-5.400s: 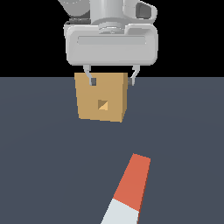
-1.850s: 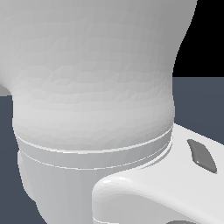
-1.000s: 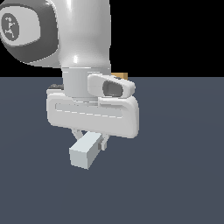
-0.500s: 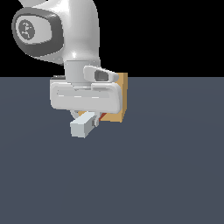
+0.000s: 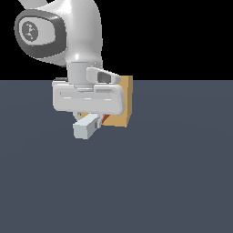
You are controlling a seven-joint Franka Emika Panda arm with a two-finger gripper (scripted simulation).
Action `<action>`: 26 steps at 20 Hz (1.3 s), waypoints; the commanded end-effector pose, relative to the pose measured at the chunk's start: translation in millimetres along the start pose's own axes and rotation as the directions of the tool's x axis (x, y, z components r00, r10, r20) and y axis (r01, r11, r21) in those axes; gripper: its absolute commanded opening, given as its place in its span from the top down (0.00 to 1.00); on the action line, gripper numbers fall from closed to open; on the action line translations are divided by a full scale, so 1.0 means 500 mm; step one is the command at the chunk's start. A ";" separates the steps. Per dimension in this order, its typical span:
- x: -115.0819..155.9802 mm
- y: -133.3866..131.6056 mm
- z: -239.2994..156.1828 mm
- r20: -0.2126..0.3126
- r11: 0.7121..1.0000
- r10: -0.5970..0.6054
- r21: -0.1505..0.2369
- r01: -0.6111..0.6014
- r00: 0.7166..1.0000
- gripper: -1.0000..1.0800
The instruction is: Insert the peg into the horizontal hole in a box.
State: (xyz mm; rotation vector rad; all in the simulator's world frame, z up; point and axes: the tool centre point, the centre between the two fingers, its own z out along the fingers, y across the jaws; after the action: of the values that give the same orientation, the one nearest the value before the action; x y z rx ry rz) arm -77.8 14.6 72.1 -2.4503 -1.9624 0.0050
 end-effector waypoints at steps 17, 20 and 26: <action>0.104 0.000 -0.005 -0.002 1.000 0.000 -0.004 0.000 1.000 1.00; 0.155 0.000 -0.006 -0.002 1.000 0.000 -0.005 0.000 1.000 1.00; 0.222 0.002 -0.006 -0.002 1.000 0.000 -0.005 0.000 1.000 1.00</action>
State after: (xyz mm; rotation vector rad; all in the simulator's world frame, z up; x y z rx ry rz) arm -55.5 116.1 73.7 -2.4490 -1.9659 0.0016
